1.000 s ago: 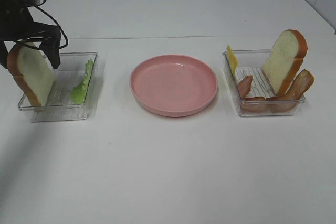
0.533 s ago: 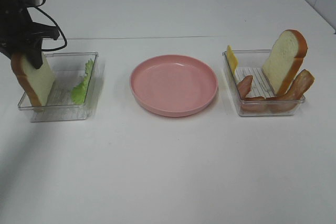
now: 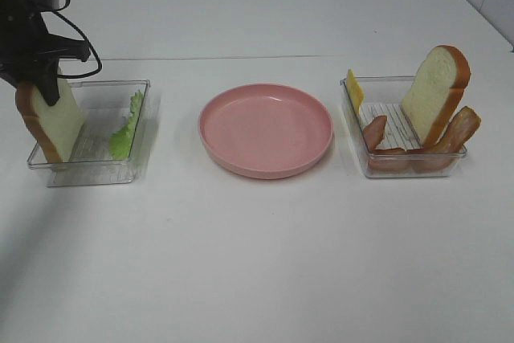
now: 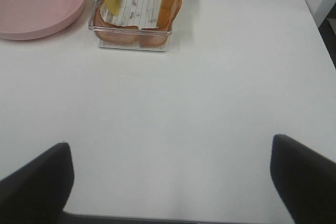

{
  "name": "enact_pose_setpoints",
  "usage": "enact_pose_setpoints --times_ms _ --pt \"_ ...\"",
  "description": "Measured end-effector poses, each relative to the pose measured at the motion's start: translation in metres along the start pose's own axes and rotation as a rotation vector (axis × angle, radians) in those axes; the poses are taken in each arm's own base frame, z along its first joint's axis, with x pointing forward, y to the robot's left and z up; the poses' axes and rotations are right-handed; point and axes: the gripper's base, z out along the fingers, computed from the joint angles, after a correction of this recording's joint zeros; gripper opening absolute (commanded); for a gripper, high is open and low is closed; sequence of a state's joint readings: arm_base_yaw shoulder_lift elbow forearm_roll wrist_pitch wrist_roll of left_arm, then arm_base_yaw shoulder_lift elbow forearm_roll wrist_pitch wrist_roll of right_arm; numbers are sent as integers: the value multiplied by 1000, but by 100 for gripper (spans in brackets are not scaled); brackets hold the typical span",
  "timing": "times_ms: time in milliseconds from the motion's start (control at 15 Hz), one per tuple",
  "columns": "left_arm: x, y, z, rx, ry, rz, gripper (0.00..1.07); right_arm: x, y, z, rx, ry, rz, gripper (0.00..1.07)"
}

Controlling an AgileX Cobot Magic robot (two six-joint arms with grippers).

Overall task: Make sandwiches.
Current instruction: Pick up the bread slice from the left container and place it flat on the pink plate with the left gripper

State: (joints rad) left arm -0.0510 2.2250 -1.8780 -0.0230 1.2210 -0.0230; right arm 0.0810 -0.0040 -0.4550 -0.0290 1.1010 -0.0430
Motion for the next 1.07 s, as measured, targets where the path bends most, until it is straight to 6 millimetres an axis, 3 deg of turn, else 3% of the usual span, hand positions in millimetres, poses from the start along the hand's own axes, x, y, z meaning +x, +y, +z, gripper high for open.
enact_pose_setpoints --times_ms 267,333,467,533,600,800,933,1067 --pt "0 0 -7 0 -16 0 0 0 0 0 0 0 0 99" --pt "2 0 -31 -2 -71 3 0 0 0 0 0 0 0 99" --pt "5 -1 -56 0 -126 0 0 0 0 0 0 0 0 99" --pt "11 -4 -84 36 -187 -13 0 0 0 0 0 0 0 99" --pt "13 -6 -94 58 -207 -17 0 0 0 0 0 0 0 99" --pt "27 -24 -139 261 -303 8 0 0 0 0 0 0 0 99" --pt "26 -38 -141 385 -304 28 0 0 0 0 0 0 0 99" --pt "18 -69 -129 523 -317 78 0 0 0 0 0 0 0 99"
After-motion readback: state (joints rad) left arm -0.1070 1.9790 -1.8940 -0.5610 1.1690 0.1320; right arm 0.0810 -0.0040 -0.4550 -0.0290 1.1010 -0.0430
